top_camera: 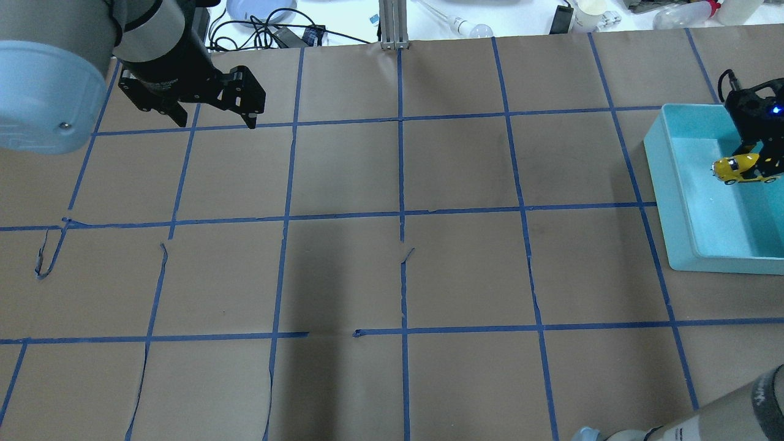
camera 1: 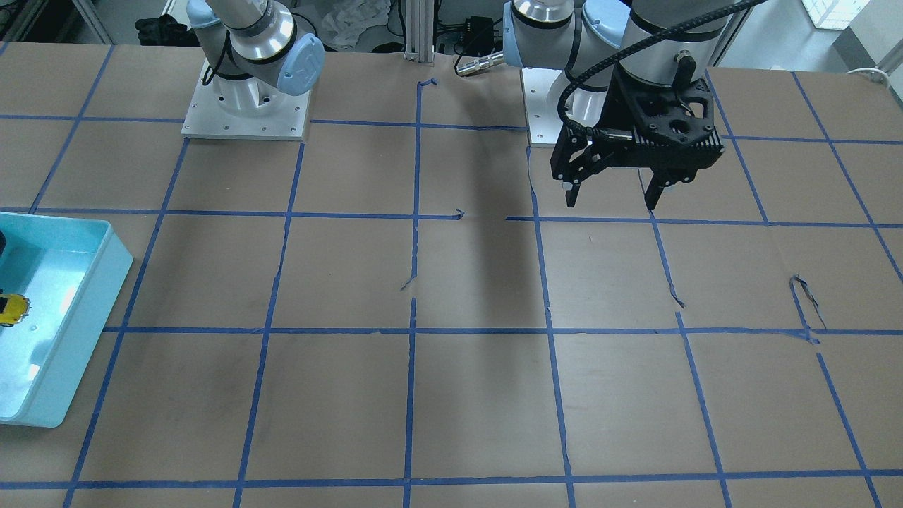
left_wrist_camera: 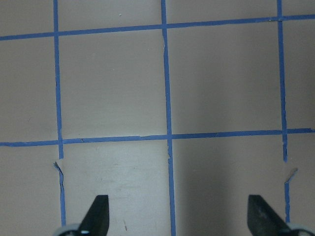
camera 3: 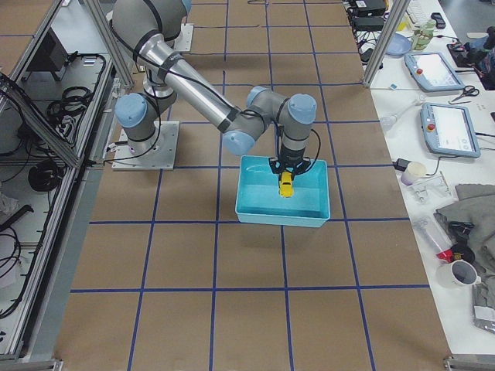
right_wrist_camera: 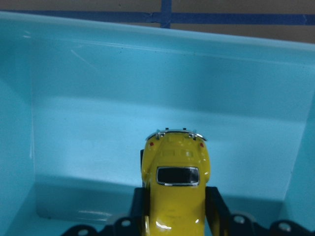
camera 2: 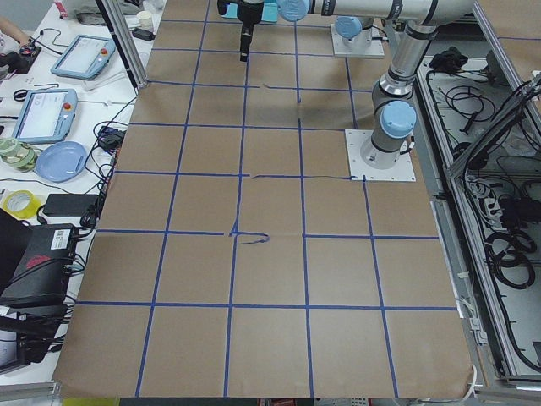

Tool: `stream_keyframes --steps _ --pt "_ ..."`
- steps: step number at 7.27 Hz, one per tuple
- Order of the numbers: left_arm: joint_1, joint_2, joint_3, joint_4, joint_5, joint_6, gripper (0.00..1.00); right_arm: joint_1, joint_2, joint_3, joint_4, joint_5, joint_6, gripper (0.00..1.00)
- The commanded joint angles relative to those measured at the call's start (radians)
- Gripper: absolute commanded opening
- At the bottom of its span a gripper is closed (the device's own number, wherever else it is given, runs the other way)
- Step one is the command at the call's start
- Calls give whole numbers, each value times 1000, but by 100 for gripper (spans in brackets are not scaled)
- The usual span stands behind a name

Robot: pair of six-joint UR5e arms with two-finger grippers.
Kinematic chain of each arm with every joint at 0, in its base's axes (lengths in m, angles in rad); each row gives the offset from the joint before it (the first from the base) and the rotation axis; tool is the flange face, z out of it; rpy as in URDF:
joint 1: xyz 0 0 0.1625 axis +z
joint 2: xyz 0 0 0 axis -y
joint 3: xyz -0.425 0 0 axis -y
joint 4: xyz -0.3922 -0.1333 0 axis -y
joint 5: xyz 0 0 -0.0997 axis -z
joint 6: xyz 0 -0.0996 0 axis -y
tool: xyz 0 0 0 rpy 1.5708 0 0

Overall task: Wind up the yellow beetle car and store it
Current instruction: 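Lift the car with the right gripper and lower it into the blue bin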

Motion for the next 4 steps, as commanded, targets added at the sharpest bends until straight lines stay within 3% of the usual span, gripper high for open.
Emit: stream_keyframes --steps 1,2,3,4 --pt "0 2 -2 0 0 0 100 -2 66 45 -99 13 -21 0" --pt "0 2 -1 0 0 0 100 -2 69 51 -96 15 -21 9" --pt "-2 0 1 0 -2 0 100 -2 67 66 -95 17 -18 63" --pt "-2 0 1 1 -2 0 100 -2 52 67 -82 14 -7 98"
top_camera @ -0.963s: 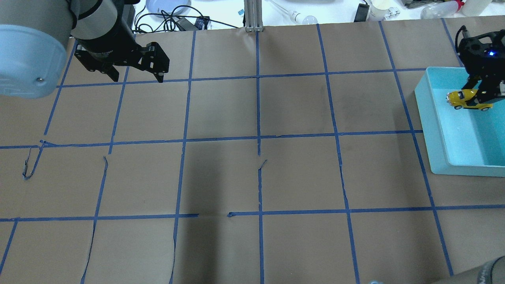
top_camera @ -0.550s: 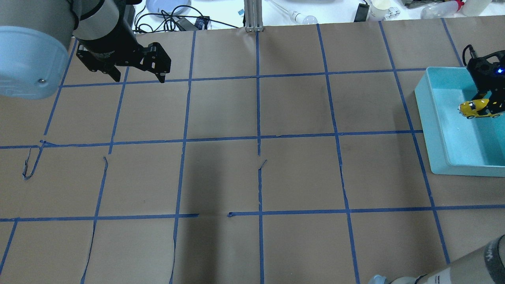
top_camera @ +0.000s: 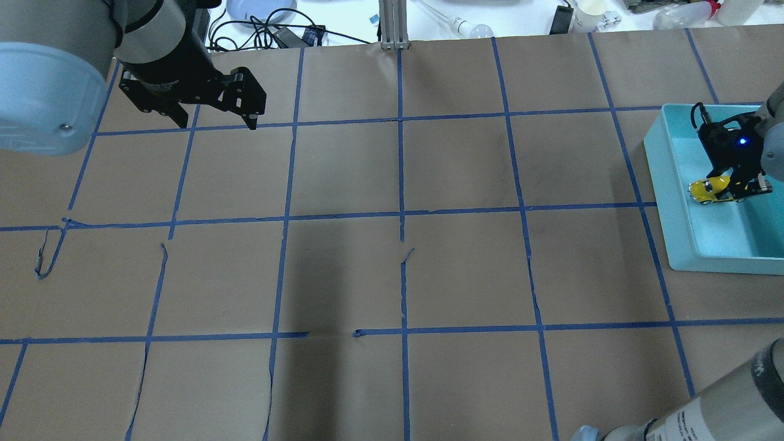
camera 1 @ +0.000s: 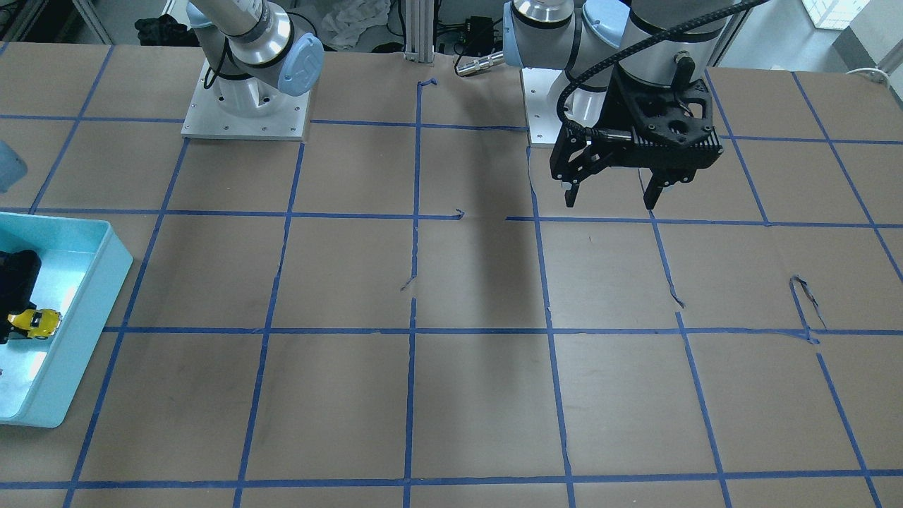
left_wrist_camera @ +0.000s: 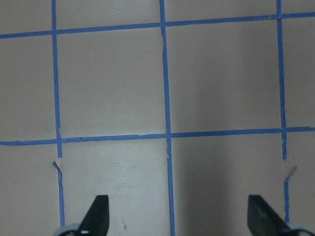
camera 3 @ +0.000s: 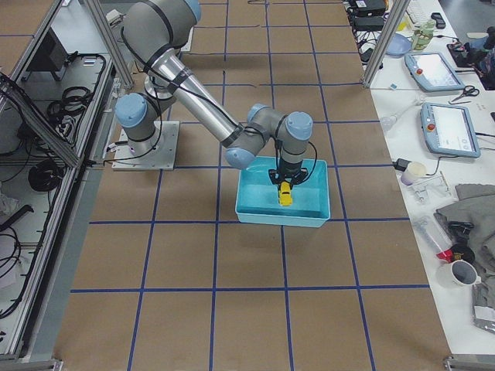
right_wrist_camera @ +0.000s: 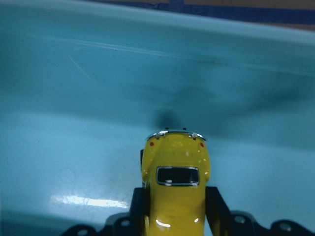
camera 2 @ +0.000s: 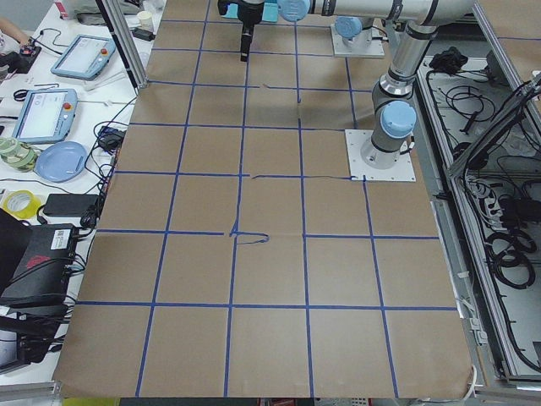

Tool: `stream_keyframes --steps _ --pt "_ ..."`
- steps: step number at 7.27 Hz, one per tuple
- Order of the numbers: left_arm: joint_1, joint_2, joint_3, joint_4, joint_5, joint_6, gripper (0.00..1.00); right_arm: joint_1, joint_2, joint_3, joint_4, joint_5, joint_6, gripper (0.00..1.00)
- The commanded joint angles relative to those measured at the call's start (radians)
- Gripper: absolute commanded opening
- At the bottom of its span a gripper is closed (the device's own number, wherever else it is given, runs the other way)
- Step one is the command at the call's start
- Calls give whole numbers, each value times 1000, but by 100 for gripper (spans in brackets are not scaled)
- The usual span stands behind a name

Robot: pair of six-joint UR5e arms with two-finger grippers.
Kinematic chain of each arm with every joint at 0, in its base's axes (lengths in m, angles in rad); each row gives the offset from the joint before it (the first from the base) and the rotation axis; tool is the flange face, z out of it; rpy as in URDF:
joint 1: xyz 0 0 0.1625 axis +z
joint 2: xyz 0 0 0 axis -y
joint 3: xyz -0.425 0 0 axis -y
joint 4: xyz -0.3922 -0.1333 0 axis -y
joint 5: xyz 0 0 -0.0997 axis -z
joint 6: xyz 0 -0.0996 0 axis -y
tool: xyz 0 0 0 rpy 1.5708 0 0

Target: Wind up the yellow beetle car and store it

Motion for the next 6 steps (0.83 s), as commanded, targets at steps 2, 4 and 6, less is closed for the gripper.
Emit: stream_keyframes --steps 2,4,6 --pt "1 -1 -1 1 1 0 100 14 -81 -18 20 -3 67 100" --pt "1 -1 1 1 -1 0 100 66 -196 -79 177 -4 191 100" --pt "1 -1 1 1 -8 0 100 167 -294 -230 518 -13 448 100"
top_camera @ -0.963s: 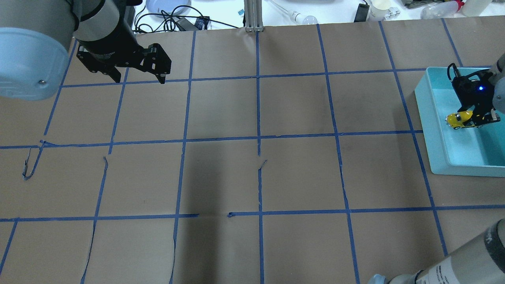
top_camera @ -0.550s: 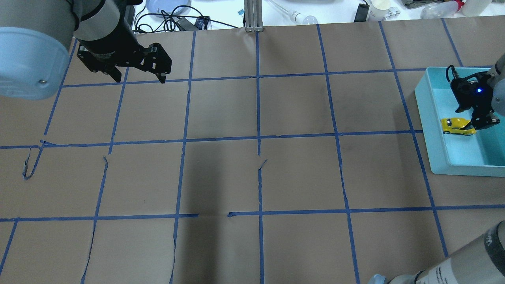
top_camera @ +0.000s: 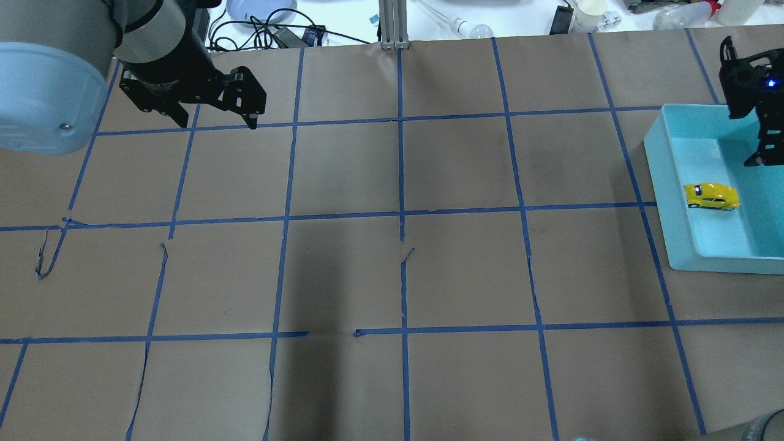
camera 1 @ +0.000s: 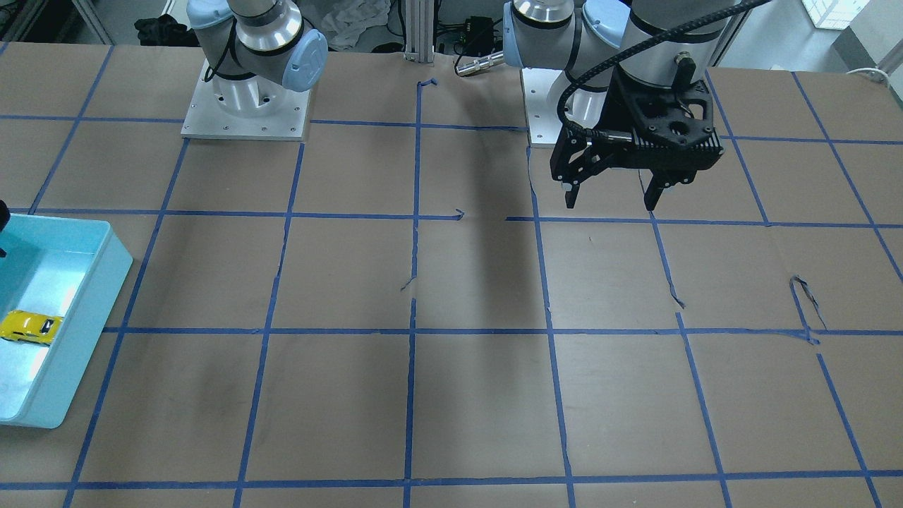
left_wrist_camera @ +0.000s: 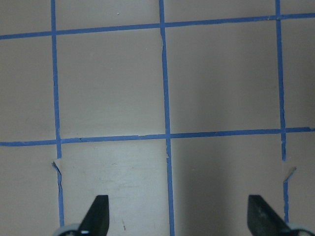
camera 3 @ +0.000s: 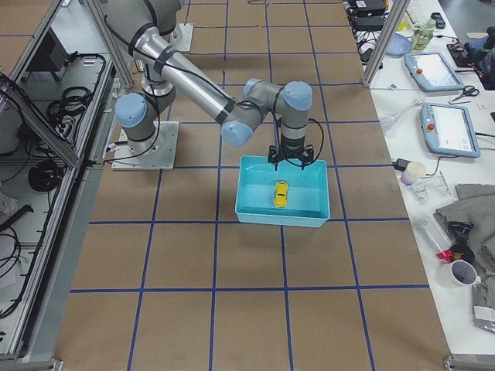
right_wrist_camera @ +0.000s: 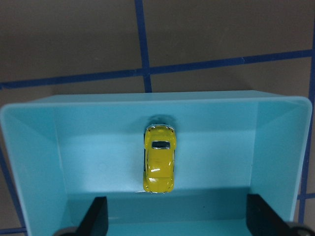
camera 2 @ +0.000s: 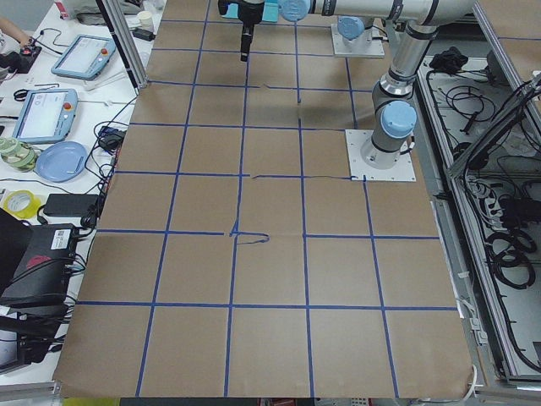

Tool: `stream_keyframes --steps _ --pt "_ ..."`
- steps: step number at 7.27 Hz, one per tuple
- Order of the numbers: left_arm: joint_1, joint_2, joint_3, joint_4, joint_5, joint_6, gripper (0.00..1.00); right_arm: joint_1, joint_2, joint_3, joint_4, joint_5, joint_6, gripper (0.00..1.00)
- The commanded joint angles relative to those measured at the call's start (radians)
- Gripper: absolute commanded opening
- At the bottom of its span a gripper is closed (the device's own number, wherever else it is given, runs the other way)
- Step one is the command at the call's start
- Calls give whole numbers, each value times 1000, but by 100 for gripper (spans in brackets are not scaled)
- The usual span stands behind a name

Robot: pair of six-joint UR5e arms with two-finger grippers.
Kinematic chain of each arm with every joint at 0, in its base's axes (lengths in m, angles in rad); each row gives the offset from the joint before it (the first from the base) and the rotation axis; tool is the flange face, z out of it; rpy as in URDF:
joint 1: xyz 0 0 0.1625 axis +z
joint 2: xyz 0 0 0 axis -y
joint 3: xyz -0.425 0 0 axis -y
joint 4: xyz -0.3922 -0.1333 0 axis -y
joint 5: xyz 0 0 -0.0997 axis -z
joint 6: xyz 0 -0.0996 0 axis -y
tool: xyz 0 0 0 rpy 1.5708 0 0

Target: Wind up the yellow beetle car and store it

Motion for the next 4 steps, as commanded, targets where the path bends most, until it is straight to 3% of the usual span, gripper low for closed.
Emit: stream_keyframes --steps 1,2,4 --pt "2 -2 -1 0 -6 0 100 115 -68 -164 319 3 341 100" --pt "5 0 -3 0 -6 0 100 190 -74 -222 390 23 530 100" --pt "3 2 -1 -2 -6 0 100 375 -74 -260 419 17 869 100"
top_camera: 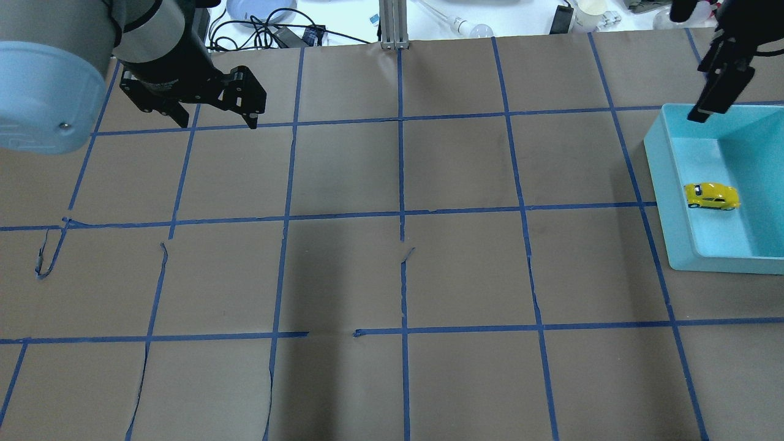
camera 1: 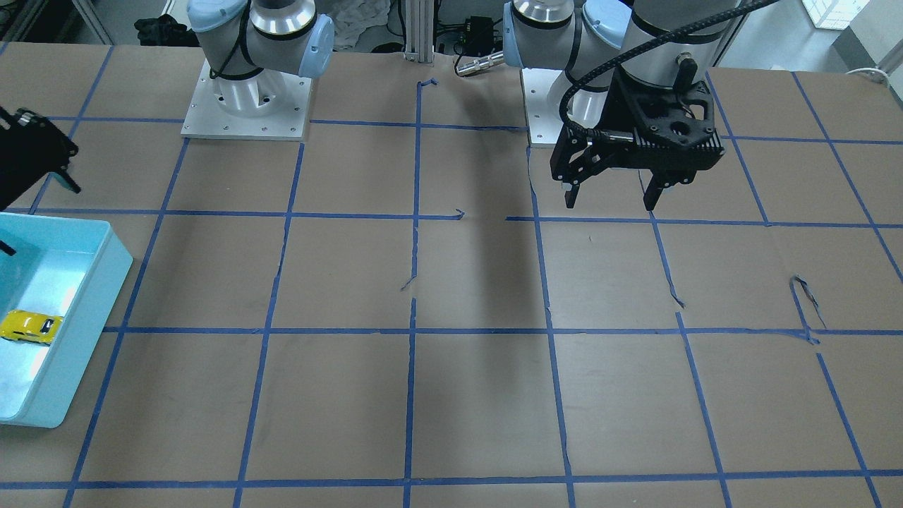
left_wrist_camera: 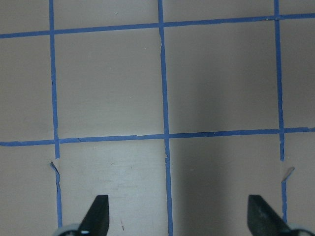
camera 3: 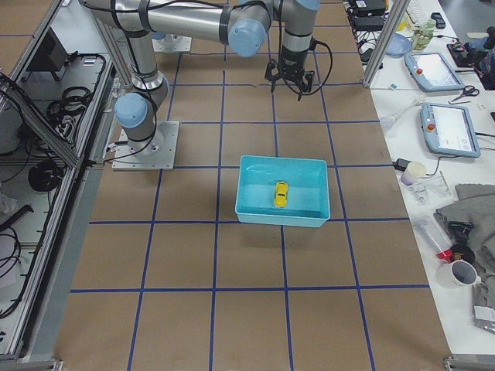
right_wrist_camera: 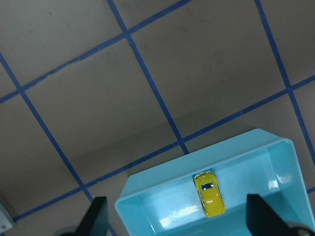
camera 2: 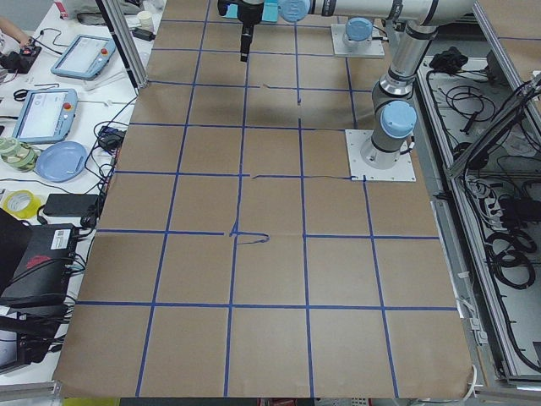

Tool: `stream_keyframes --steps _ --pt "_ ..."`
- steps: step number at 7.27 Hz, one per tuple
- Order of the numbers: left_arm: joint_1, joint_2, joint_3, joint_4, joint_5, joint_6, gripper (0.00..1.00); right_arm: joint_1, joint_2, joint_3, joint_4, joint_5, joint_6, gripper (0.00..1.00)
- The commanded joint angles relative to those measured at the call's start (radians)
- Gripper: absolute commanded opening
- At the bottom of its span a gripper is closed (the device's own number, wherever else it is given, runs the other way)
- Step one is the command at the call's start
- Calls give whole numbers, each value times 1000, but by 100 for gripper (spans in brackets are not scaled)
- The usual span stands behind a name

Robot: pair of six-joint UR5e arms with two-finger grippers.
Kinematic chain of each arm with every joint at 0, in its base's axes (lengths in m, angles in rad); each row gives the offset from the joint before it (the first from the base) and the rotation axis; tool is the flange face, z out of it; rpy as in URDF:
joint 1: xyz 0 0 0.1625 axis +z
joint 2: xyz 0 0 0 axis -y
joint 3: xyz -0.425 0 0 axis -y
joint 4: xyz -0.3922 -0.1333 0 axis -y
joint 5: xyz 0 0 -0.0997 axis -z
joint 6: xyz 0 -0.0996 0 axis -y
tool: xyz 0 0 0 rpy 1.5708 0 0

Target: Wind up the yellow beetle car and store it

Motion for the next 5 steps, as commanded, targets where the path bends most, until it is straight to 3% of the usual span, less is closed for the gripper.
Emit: stream_keyframes --steps 1,3,5 --pt "0 1 -1 0 0 0 100 181 -5 -28 28 1 431 100" --pt "0 1 -1 0 0 0 100 286 -12 -26 19 12 1006 100" --pt "3 2 -1 -1 0 0 100 341 -12 -29 17 12 1340 100"
